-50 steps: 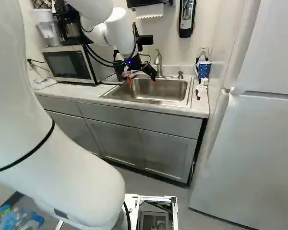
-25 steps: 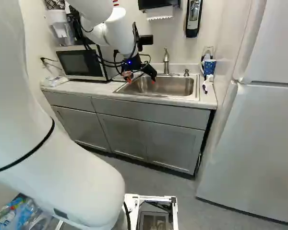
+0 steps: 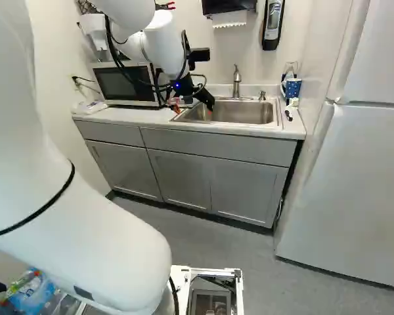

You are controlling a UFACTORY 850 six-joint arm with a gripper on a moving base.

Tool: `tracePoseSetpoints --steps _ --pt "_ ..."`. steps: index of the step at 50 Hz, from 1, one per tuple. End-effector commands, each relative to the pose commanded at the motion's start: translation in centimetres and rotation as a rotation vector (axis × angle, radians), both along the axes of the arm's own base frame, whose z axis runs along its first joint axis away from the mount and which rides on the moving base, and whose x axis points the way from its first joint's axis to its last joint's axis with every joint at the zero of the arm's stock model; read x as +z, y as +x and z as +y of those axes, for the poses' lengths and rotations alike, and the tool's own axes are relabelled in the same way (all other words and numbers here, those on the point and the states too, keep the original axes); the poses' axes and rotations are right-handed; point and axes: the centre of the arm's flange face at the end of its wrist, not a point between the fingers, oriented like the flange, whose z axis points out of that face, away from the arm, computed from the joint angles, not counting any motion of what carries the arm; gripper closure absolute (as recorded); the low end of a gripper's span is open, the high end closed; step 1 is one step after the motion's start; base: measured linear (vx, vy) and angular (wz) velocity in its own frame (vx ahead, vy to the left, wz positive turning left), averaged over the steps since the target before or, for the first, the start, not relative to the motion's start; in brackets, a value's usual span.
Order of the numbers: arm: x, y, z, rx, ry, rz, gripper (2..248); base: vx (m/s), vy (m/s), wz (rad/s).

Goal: Rinse the cup and place it in the tray

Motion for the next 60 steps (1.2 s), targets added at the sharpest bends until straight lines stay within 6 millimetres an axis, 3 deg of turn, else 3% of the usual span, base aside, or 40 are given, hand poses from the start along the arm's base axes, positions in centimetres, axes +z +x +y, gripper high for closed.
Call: tracePoseSetpoints --steps 28,60 --pt "0.0 0.0 0.0 0.0 0.0 0.0 3 -0.121 0.11 0.0" --pt "-0.03 0.0 0.01 0.0 0.0 -0.001 3 -0.004 0.004 0.002"
